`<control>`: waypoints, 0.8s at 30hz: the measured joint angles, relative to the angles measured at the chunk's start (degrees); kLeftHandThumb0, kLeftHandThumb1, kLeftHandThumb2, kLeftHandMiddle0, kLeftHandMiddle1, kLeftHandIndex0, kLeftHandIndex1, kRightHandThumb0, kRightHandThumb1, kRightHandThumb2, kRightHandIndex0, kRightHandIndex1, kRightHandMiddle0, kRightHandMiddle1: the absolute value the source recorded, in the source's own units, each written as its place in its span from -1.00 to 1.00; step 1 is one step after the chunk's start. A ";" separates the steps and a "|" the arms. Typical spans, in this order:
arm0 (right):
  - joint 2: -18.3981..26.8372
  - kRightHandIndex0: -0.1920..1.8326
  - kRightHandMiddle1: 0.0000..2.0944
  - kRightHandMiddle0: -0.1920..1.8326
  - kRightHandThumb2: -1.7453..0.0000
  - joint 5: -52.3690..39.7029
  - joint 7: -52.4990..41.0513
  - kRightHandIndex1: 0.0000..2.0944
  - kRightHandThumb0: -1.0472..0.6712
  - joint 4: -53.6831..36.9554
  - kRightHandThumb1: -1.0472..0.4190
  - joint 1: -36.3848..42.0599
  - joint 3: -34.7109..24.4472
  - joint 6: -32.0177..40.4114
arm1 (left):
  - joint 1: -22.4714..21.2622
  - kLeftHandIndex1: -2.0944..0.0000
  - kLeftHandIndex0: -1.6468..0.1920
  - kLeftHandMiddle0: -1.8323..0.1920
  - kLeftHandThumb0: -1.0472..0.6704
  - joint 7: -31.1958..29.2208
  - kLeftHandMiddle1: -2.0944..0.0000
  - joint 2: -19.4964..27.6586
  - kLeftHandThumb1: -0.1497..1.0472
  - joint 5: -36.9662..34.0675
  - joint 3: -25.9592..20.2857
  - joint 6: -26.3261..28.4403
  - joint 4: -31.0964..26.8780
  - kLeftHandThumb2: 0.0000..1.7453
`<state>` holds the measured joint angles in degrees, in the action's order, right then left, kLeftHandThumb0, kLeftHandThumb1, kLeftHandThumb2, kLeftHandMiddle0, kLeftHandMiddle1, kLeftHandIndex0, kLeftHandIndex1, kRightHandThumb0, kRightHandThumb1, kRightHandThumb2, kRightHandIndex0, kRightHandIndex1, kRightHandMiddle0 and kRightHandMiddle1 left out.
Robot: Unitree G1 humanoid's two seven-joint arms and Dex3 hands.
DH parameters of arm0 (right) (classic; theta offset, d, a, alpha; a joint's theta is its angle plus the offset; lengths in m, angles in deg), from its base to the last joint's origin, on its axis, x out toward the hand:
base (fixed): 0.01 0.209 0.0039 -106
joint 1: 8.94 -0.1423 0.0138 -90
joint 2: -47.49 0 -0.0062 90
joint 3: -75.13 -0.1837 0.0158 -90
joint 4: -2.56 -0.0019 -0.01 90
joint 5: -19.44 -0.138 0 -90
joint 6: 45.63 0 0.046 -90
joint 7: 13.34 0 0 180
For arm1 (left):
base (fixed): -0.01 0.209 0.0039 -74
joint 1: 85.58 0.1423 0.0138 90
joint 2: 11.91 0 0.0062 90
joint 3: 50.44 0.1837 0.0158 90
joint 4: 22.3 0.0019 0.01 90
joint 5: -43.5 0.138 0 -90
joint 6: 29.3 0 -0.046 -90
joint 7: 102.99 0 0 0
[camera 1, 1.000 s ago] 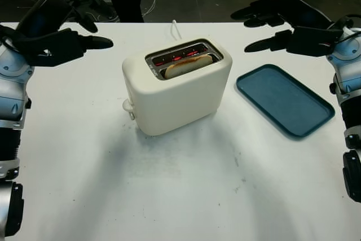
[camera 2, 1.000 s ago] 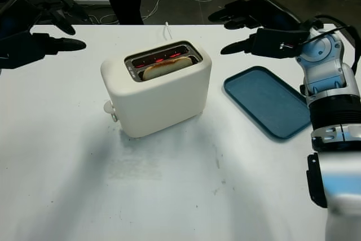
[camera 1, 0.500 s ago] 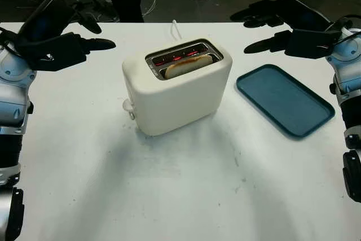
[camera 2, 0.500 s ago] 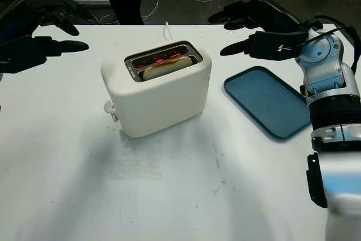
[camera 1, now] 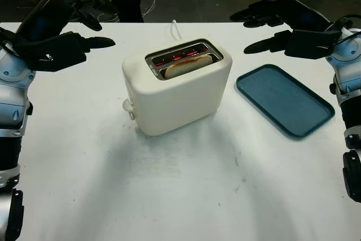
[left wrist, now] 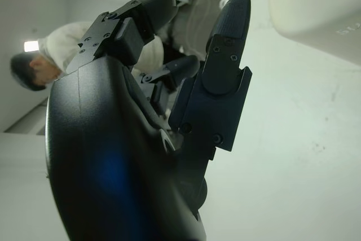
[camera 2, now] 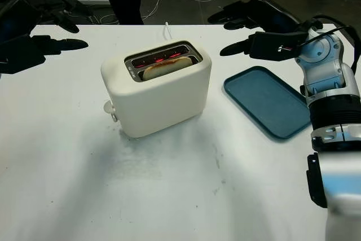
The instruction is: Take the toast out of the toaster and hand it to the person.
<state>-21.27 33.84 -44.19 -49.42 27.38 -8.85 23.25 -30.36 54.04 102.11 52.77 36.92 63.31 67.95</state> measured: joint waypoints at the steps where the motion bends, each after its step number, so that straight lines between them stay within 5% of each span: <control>1: 0.00 -0.11 -1.00 -0.15 1.00 0.00 0.00 -0.99 -0.65 -0.05 -0.75 0.00 0.00 0.00 | 0.29 0.22 0.42 0.43 -0.35 0.00 0.03 0.00 0.67 0.00 -0.04 0.00 0.00 -0.99; 24: 0.02 -0.10 -1.00 -0.15 1.00 -0.03 -0.72 -1.00 -0.61 -2.60 -0.74 0.03 -0.10 0.13 | 0.68 0.31 0.39 0.42 -0.29 -0.83 0.08 0.00 0.68 0.01 -0.23 1.52 -1.09 -0.99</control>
<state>-21.25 33.81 -44.91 -52.02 27.41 -8.95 23.38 -29.68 53.21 102.11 52.78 36.68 64.83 66.86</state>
